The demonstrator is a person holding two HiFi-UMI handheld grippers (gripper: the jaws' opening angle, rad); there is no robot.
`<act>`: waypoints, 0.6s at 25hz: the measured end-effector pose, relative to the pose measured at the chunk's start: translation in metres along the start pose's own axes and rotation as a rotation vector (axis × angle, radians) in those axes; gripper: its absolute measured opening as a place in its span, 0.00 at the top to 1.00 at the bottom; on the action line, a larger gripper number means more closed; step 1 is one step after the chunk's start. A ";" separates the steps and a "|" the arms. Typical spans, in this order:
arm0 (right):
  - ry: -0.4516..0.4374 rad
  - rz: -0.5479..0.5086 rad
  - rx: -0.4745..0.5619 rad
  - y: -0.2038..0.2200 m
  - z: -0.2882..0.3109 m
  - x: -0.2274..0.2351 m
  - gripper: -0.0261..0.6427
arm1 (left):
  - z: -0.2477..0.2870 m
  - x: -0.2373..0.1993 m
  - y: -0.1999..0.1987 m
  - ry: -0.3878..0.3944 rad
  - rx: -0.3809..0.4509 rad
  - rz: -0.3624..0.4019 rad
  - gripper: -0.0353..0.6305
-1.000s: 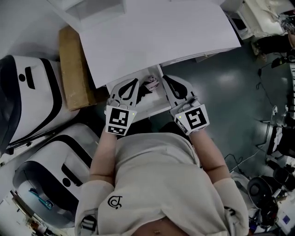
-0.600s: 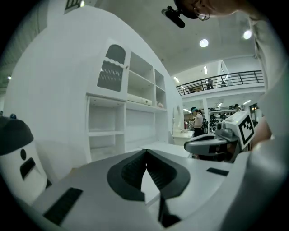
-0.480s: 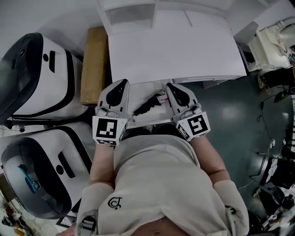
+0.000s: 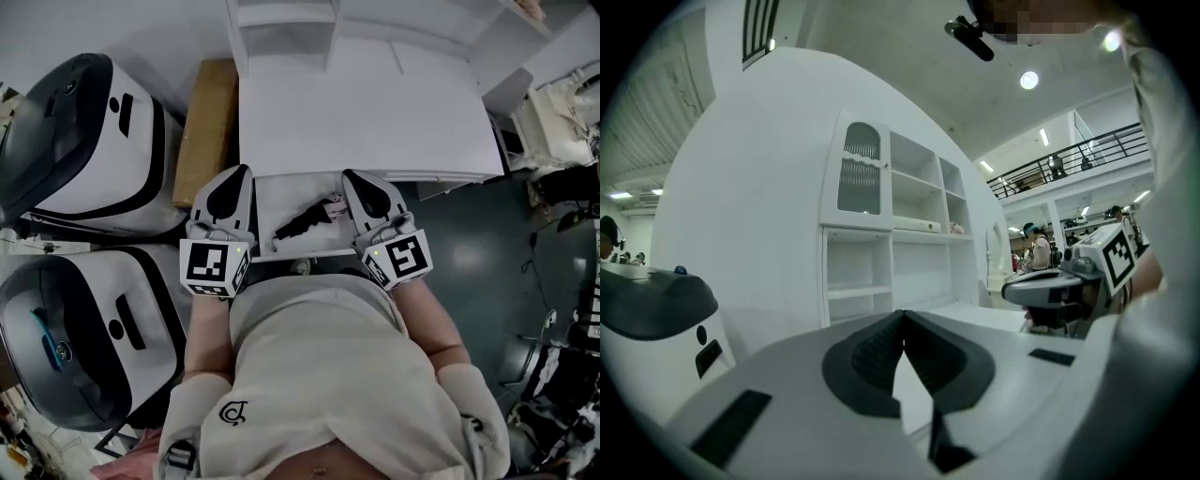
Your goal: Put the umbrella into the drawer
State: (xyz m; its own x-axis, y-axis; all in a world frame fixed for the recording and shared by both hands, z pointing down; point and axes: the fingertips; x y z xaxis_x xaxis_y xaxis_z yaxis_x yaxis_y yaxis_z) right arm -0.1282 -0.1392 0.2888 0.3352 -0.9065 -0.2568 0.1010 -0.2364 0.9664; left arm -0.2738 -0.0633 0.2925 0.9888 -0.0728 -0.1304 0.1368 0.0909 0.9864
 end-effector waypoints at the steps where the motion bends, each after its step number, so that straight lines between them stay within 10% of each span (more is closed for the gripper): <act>1: 0.002 0.009 -0.002 0.001 0.000 0.001 0.95 | -0.001 0.000 0.000 -0.001 -0.002 -0.002 0.93; 15: 0.001 0.009 0.013 -0.008 0.001 0.003 0.95 | -0.005 0.006 0.000 -0.010 -0.010 -0.007 0.93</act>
State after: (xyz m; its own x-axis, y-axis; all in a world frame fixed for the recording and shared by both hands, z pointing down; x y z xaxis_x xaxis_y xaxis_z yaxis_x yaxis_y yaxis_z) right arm -0.1289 -0.1409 0.2805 0.3366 -0.9084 -0.2480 0.0859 -0.2327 0.9688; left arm -0.2677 -0.0592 0.2915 0.9871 -0.0835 -0.1364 0.1445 0.1003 0.9844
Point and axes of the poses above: the fingertips, and each gripper's own axes: z forward along the fingers, x to its right, y out of its underside, and after that the axes turned 10 degrees about -z, right-handed
